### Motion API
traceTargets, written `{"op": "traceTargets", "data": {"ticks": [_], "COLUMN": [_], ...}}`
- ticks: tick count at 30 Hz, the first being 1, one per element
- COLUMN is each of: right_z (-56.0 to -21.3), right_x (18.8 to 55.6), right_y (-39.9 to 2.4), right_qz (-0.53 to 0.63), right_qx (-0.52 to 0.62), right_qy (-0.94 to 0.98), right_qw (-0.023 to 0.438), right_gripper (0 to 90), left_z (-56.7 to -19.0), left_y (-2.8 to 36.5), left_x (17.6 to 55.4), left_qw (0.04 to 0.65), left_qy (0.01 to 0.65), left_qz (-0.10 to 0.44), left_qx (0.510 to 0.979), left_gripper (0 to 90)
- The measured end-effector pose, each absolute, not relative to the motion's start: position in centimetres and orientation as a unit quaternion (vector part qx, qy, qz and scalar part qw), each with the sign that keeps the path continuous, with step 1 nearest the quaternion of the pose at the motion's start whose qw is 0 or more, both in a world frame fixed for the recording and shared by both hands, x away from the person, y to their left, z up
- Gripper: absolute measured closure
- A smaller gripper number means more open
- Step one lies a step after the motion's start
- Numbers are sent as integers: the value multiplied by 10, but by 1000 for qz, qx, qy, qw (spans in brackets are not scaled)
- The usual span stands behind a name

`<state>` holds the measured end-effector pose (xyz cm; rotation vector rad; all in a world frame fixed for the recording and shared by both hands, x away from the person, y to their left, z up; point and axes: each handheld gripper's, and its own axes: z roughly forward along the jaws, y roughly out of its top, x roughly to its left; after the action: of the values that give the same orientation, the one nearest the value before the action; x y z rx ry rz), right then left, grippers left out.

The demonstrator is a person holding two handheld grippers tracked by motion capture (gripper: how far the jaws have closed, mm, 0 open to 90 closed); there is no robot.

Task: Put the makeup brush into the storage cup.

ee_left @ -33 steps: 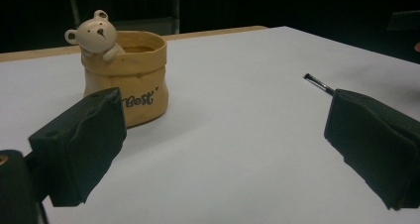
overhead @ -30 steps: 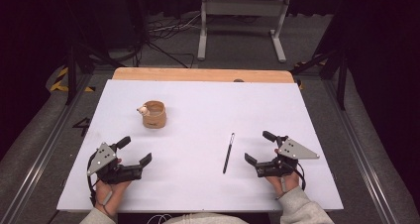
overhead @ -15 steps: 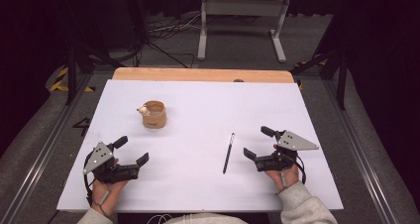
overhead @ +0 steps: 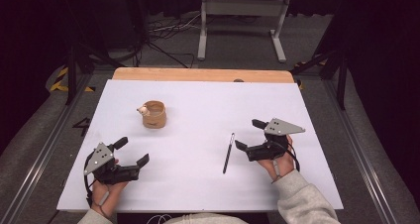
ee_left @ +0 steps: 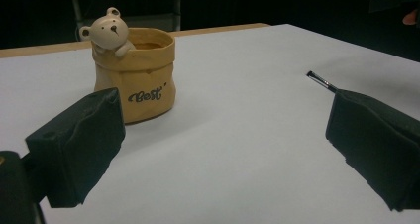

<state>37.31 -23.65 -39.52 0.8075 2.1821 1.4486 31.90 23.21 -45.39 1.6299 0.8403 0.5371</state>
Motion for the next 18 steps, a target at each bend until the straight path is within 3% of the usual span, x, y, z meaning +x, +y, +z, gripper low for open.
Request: {"op": "traceTargets", "data": {"ticks": [18], "right_z": [-378], "right_x": [398], "right_y": [-210], "right_qz": [382], "right_qx": [334], "right_qy": [852], "right_qw": [125], "right_gripper": [52], "left_z": [-454], "left_y": [232], "left_x": [319], "left_qw": [578], "left_qy": [358], "left_qz": [227], "left_qx": [697], "left_gripper": [28]}}
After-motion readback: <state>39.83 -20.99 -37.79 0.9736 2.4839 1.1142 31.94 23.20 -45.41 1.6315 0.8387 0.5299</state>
